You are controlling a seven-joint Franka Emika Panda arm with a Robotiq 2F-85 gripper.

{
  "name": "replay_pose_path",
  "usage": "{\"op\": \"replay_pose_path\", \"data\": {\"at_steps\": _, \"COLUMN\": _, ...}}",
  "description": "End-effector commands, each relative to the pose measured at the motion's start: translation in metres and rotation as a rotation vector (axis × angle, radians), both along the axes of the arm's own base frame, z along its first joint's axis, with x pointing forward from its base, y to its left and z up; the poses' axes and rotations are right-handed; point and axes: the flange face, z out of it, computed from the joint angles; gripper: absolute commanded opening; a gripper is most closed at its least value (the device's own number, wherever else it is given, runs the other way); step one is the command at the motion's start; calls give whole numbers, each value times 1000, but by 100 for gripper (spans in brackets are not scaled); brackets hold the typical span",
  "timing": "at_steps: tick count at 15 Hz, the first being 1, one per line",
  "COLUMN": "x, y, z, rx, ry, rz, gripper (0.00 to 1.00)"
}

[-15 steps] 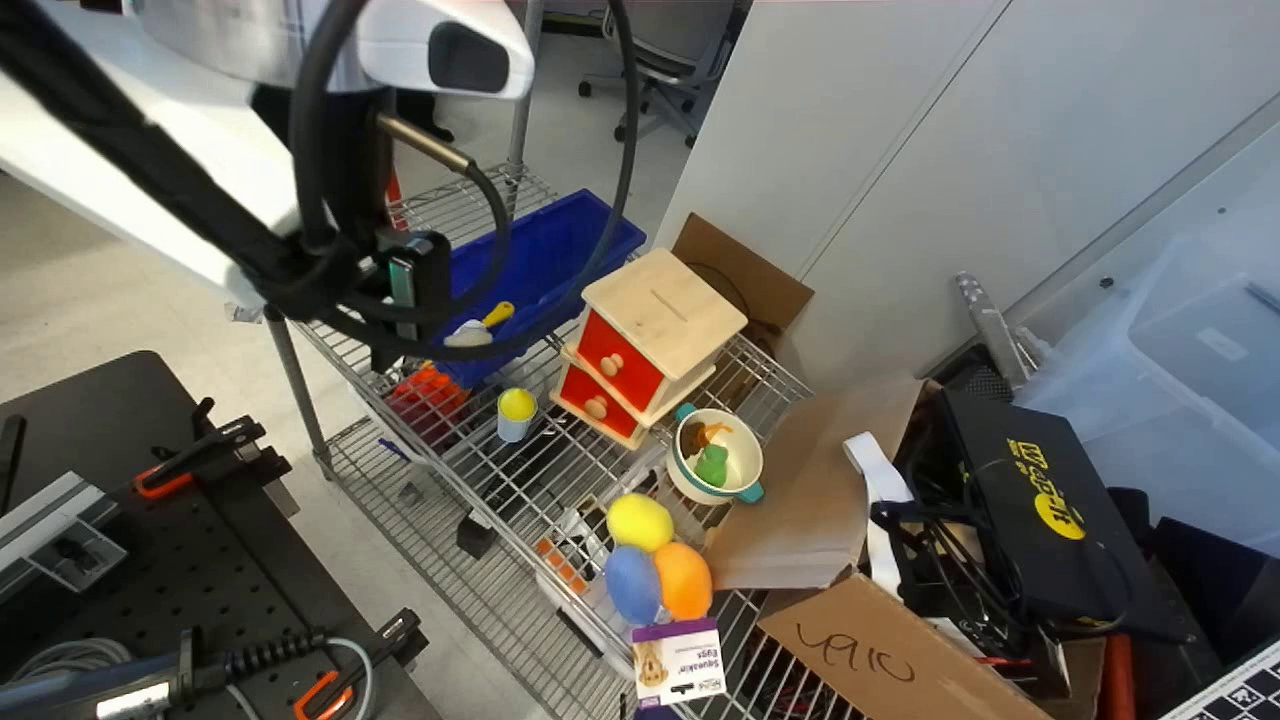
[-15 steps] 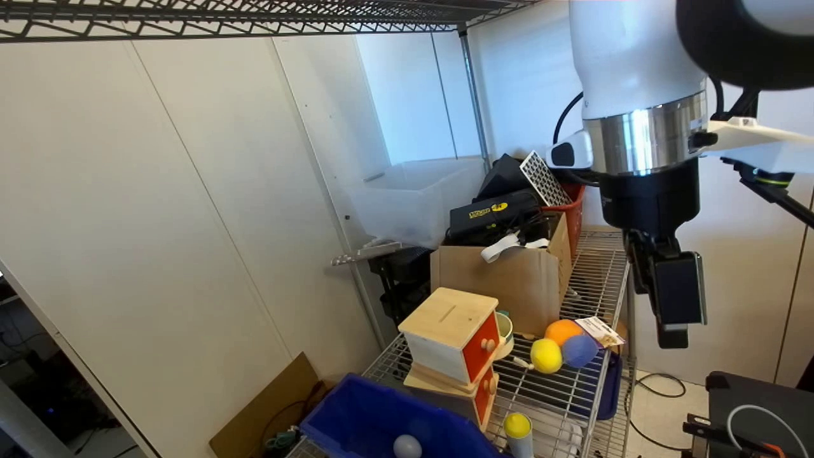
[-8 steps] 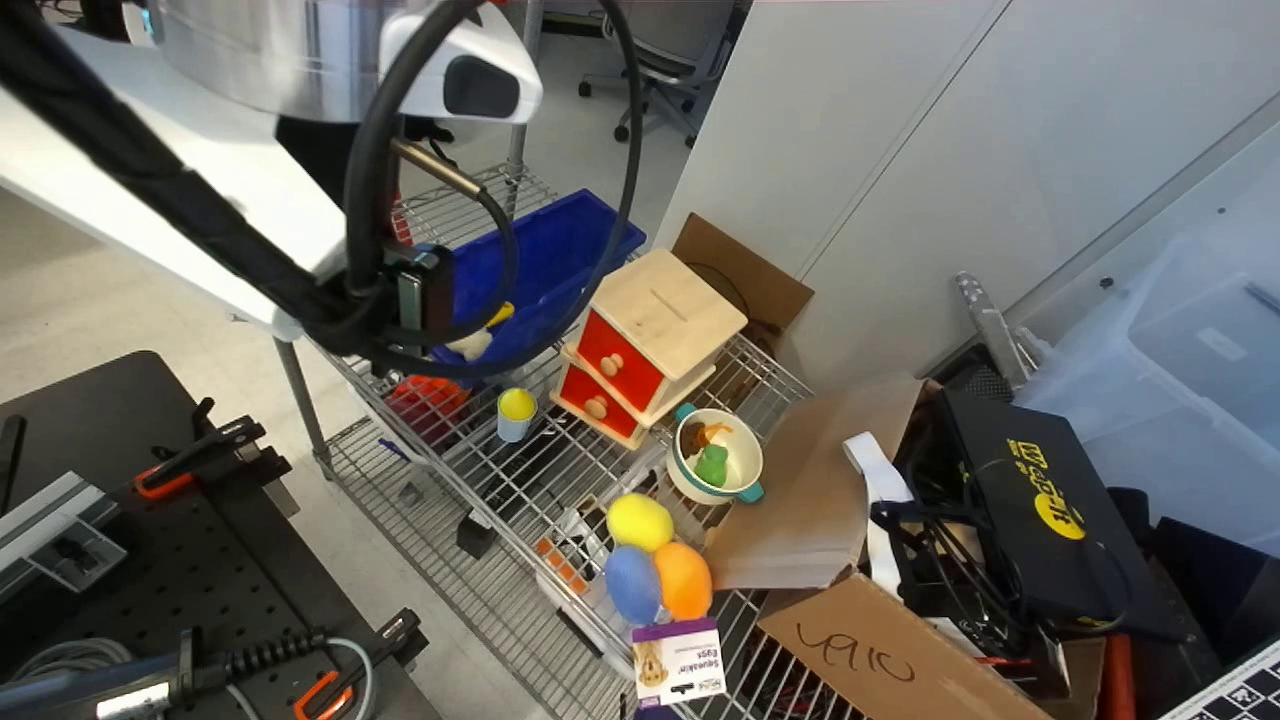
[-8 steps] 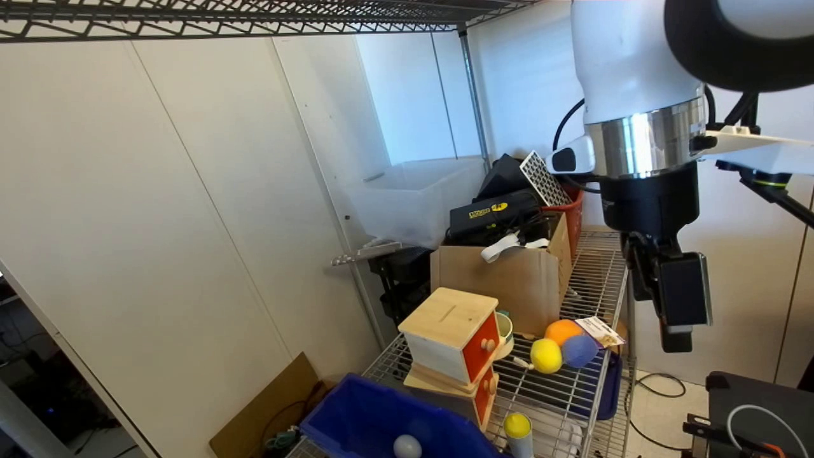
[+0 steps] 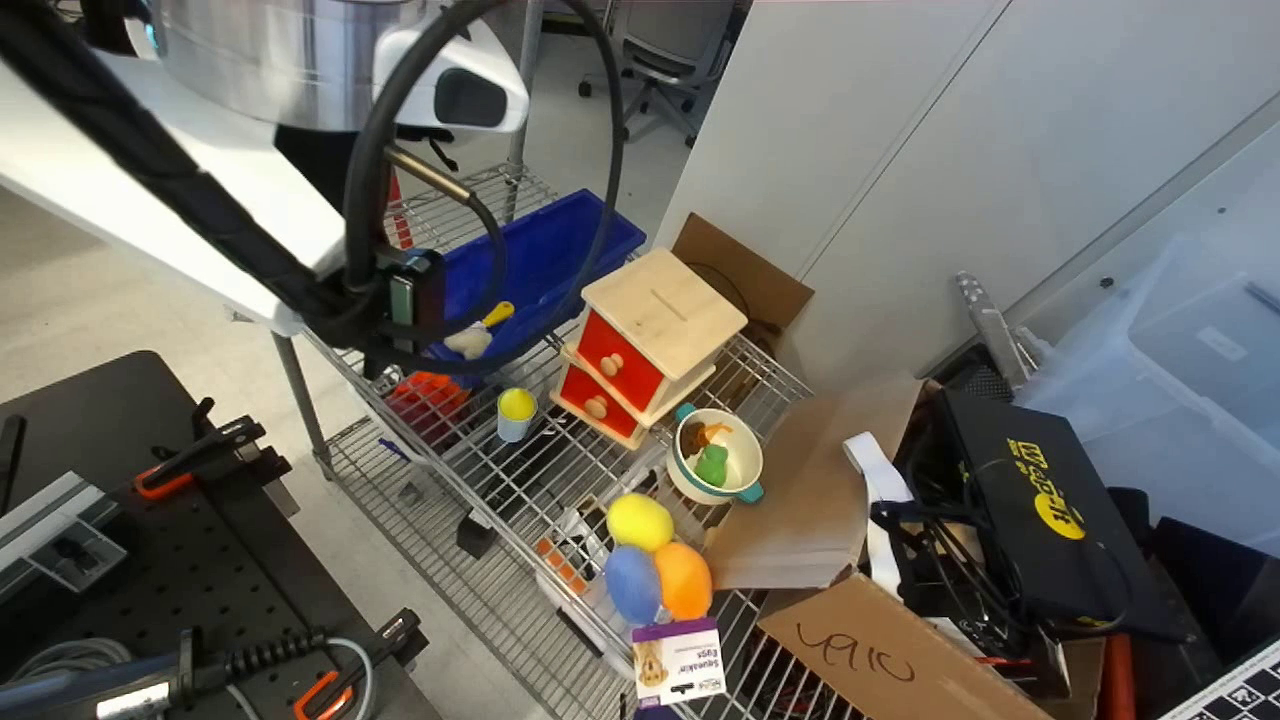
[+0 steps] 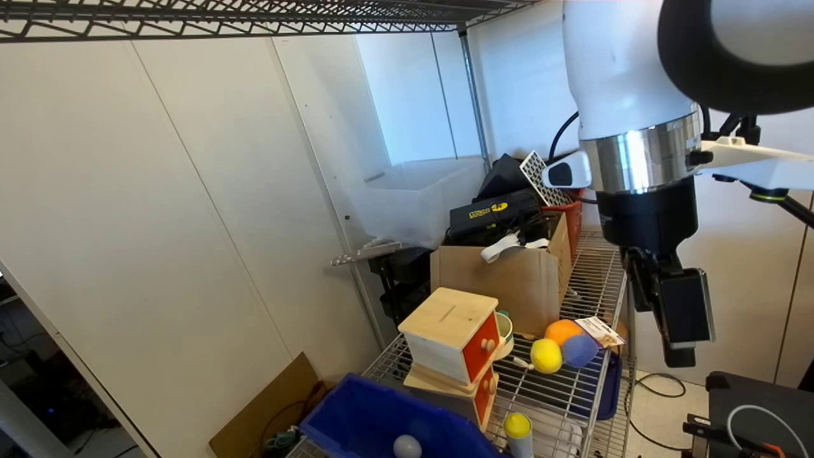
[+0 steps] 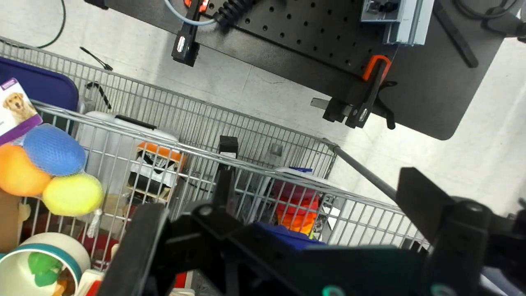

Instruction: Remove the white object from the tray, put it on the shelf, and then put it in the bowl

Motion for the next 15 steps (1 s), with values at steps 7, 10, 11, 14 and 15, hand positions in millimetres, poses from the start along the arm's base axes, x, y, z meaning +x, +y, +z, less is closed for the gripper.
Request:
{"op": "replay_pose_path", "data": {"at_steps": 7, "x": 25, "y": 46, "z": -25, "rx": -176, "ry": -19, "rz": -52, "gripper": 100}}
{"op": "replay_pose_path", "data": {"at_steps": 10, "x": 29, "y": 42, "z": -30, "rx": -238, "ry": -44, "rz": -109, "gripper": 100}}
{"op": "replay_pose_path", "data": {"at_steps": 11, "x": 30, "y": 38, "z": -33, "rx": -254, "ry": -49, "rz": -131, "gripper": 100}}
{"op": "replay_pose_path", "data": {"at_steps": 14, "x": 32, "y": 34, "z": -36, "rx": -217, "ry": -63, "rz": -134, "gripper": 100}}
{"op": "replay_pose_path", "data": {"at_steps": 15, "x": 32, "y": 34, "z": -35, "rx": -193, "ry": -71, "rz": -132, "gripper": 100}}
